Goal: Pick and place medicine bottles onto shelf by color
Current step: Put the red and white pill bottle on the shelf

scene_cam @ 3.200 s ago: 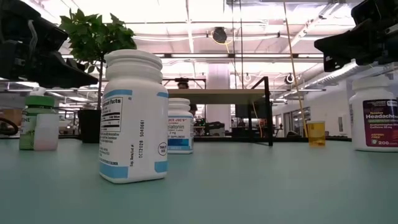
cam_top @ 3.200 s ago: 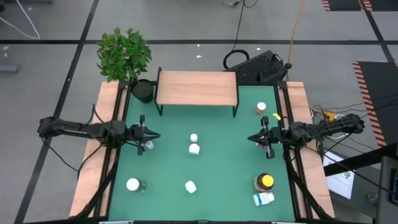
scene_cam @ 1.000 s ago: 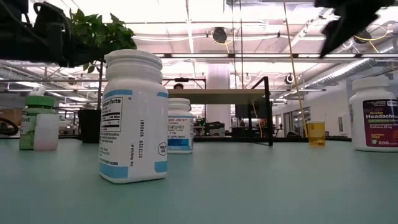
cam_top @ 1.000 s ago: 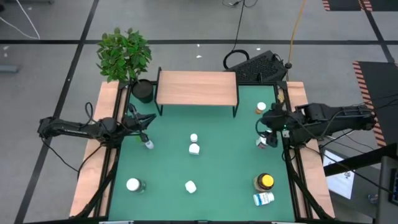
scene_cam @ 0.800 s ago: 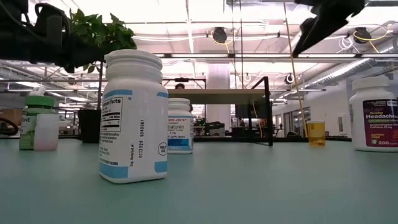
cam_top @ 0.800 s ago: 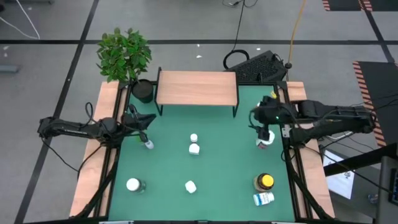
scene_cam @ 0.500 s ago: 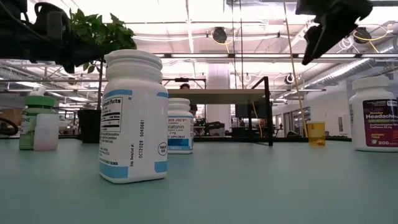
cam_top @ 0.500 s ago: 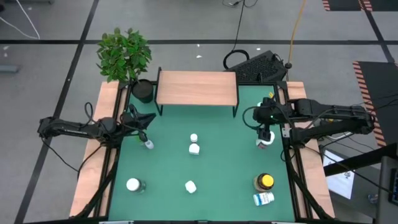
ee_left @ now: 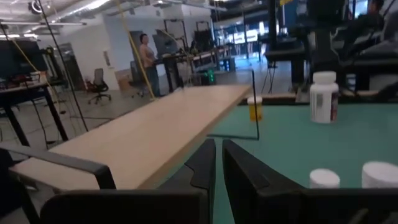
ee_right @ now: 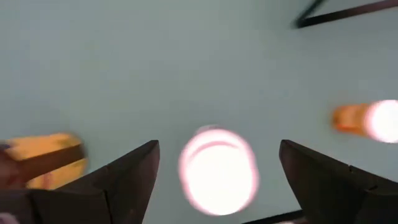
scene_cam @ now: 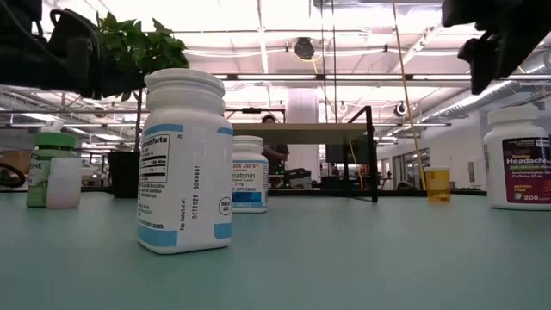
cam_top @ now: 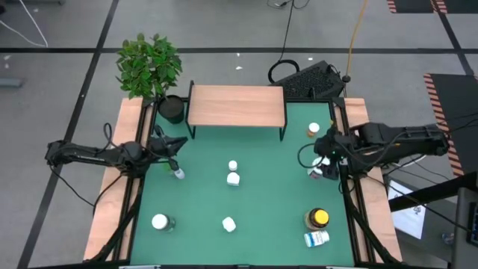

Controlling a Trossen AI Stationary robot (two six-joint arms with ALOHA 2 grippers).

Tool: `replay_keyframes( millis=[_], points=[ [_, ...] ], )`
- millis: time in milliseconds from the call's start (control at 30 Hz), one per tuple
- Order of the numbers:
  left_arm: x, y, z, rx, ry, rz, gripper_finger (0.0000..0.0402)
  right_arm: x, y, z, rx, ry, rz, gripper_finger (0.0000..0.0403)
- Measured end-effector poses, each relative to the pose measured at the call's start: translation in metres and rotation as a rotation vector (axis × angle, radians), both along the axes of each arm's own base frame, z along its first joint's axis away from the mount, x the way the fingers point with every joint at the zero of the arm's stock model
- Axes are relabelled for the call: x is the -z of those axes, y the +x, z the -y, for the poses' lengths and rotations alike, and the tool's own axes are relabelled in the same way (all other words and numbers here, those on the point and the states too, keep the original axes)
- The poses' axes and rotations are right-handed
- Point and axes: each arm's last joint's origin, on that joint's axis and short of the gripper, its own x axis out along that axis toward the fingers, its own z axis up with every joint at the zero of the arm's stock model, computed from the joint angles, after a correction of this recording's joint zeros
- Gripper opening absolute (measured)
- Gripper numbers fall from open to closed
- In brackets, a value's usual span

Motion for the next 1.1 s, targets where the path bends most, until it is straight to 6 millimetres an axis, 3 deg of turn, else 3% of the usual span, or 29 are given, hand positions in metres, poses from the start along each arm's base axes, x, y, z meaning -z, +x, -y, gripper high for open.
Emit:
replay_keyframes(
  millis=[367, 500, 667, 867, 1100],
  points=[
    [-0.008, -0.001, 0.000, -0.009, 0.089, 0.038, 0.0031, 0.001, -0.005, -0.006, 0.072, -0.144, -0.010, 0.0328],
    [-0.008, -0.001, 0.000, -0.009, 0.086, 0.041, 0.0034, 0.014, -0.006, -0.007, 0.105, -0.107, -0.049, 0.0328],
    [-0.008, -0.001, 0.000, -0.009, 0.069, 0.049, 0.0071, 0.035, -0.009, -0.010, 0.144, -0.091, -0.119, 0.0327],
    [-0.008, -0.001, -0.001, -0.032, 0.058, 0.050, 0.0126, 0.044, -0.009, -0.010, 0.142, -0.095, -0.133, 0.0327],
    [-0.008, -0.001, -0.001, -0.030, 0.035, 0.061, 0.0140, 0.047, -0.010, -0.010, 0.126, -0.099, -0.144, 0.0299]
  ],
)
